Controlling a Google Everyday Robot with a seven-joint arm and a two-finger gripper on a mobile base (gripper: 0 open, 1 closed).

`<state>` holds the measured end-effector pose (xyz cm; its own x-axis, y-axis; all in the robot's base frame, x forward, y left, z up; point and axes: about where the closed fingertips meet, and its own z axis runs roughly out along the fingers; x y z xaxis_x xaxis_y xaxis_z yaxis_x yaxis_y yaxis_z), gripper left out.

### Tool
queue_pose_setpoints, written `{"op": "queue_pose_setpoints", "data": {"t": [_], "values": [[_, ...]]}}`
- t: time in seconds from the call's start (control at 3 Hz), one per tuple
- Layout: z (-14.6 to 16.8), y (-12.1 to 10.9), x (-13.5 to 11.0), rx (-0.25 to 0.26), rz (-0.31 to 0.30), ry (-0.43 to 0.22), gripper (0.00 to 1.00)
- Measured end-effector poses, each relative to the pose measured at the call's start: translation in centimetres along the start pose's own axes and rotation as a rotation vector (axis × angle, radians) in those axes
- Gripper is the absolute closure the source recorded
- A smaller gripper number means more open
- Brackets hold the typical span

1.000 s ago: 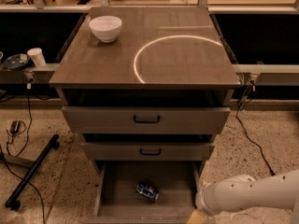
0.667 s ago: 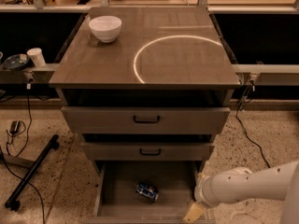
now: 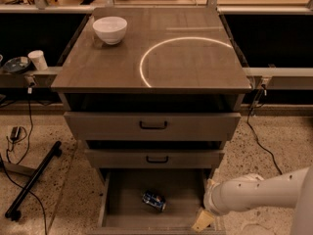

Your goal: Pick pepsi can from bottom drawer and place on counter

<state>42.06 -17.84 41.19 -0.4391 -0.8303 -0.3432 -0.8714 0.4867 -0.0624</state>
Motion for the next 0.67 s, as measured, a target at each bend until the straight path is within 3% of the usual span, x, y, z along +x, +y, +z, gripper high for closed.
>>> {"op": "queue_pose_setpoints", "data": {"t": [0.33, 0.67], "values": [[0.7, -1.6, -0.4, -0.008, 0.007, -0.008, 0.0], [2.5, -6.8, -1.0, -0.021, 0.027, -0.017, 0.0]]}}
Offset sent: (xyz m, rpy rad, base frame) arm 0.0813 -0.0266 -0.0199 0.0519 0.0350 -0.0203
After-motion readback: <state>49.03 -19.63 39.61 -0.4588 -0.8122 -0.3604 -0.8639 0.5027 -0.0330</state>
